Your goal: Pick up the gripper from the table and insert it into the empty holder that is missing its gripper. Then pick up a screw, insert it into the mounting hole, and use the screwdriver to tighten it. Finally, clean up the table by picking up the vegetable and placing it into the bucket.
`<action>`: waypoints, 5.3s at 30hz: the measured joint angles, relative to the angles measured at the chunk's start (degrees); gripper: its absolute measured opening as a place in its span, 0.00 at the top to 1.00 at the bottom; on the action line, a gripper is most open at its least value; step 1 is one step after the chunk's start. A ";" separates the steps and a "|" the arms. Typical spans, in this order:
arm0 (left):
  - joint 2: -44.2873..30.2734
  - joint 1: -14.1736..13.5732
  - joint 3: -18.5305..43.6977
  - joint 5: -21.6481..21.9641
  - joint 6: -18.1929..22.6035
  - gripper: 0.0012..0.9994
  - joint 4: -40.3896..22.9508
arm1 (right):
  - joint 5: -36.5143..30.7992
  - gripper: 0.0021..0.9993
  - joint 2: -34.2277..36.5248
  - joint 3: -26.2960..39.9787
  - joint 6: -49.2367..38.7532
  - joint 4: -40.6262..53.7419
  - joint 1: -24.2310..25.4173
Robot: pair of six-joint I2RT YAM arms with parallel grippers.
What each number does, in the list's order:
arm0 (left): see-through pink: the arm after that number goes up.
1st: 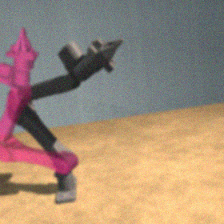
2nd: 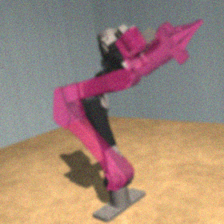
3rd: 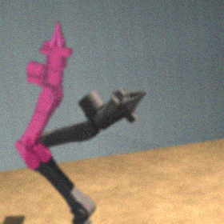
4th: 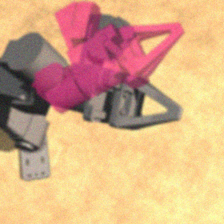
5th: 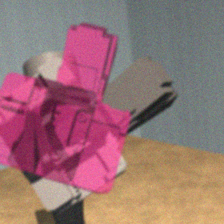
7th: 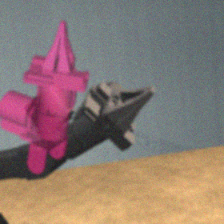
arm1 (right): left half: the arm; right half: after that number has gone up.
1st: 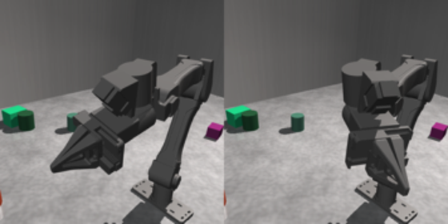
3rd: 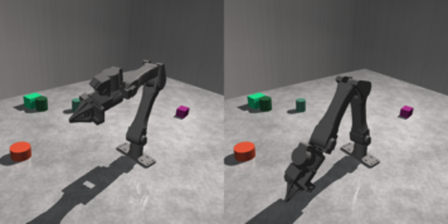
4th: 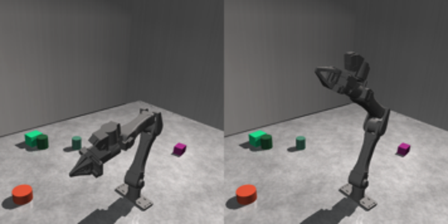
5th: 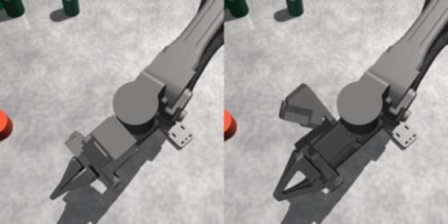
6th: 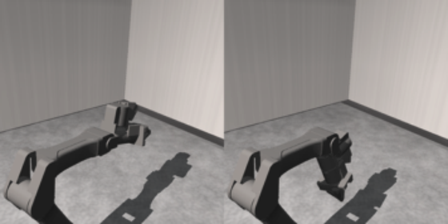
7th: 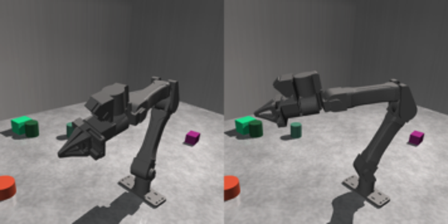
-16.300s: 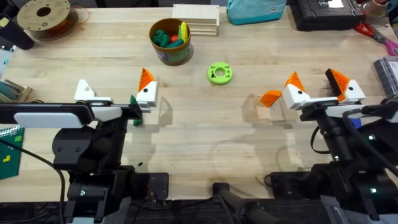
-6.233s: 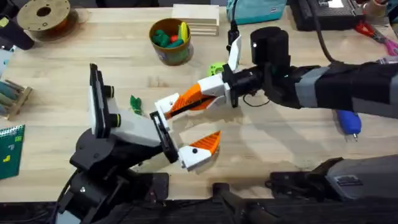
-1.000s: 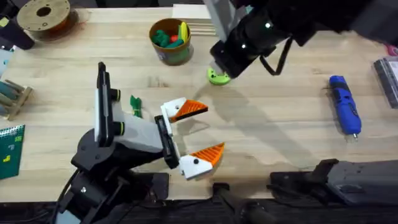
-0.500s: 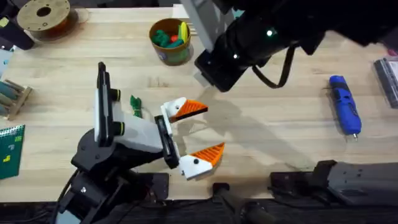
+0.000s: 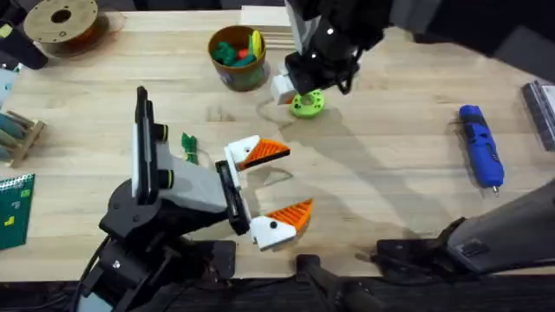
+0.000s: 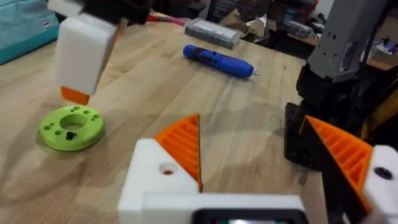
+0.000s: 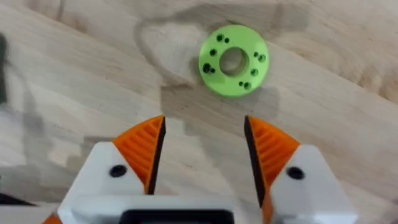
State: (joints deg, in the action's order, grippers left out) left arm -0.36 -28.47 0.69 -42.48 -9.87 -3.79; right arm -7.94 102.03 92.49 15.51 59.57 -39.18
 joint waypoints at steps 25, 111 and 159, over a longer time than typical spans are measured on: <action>0.00 0.00 0.00 0.00 0.00 0.01 0.00 | 0.00 0.54 13.83 0.00 1.24 -8.64 0.77; 0.00 0.00 0.00 0.00 0.00 0.01 -0.02 | 15.72 1.00 -9.06 6.45 -0.11 7.69 -12.38; -0.02 0.00 0.00 0.20 -0.26 0.01 -0.06 | 16.61 1.00 -5.44 6.29 2.94 6.78 -17.40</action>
State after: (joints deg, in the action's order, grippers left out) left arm -0.38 -28.47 0.69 -42.28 -10.13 -3.86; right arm 8.67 96.60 98.78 18.46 66.35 -56.58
